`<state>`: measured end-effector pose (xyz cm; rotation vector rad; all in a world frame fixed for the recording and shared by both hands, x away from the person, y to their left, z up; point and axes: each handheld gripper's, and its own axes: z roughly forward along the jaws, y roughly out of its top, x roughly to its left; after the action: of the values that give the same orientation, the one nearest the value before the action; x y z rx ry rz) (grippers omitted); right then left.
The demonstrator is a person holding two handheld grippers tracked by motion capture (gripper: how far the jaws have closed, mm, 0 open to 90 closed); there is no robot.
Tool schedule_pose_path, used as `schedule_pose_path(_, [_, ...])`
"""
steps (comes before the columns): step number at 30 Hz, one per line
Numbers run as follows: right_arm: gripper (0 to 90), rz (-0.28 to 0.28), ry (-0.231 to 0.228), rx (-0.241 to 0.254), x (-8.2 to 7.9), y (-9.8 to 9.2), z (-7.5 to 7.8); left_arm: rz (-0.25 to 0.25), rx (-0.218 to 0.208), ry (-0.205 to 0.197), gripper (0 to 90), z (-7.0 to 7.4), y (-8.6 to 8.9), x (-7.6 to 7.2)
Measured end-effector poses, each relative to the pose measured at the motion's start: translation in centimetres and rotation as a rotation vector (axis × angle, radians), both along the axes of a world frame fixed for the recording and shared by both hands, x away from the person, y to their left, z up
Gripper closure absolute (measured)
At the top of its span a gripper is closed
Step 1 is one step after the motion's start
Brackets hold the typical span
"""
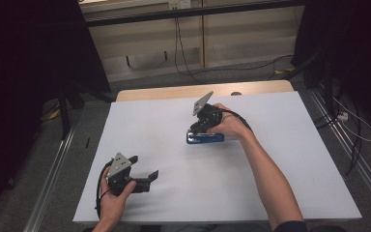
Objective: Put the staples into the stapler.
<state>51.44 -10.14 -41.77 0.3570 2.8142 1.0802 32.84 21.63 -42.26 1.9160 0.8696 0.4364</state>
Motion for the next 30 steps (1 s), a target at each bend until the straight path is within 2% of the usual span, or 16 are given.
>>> schedule_pose_path(6, [75.4, -0.026, 0.009, 0.011, 0.0, -0.1, 0.0, 0.001, -0.001, 0.001, 4.8, 0.0, 0.0, 0.0])
schedule_pose_path(10, [71.2, -0.041, 0.021, 0.021, 0.0, -0.1, 0.0, 0.000, -0.004, -0.001, 4.8, 0.0, 0.0, 0.0])
schedule_pose_path(14, [66.1, -0.068, 0.013, 0.033, 0.0, -0.2, 0.1, 0.001, -0.003, -0.001, 4.8, 0.0, 0.0, 0.0])
schedule_pose_path(17, [60.7, -0.122, 0.014, 0.060, -0.3, -0.6, 0.2, 0.004, -0.003, 0.000, 4.8, 0.0, 0.0, 0.0])
schedule_pose_path(25, [37.8, -0.235, 0.014, 0.099, -0.7, -2.1, 0.2, 0.004, -0.002, -0.002, 4.8, 0.0, 0.0, 0.0])
schedule_pose_path(29, [33.3, -0.278, 0.012, 0.135, -1.0, -2.8, 0.3, 0.011, 0.000, -0.004, 4.8, 0.0, 0.0, 0.0])
schedule_pose_path(30, [29.7, -0.294, 0.007, 0.140, -1.1, -3.0, 0.3, 0.009, 0.000, -0.002, 4.8, 0.0, 0.0, 0.0])
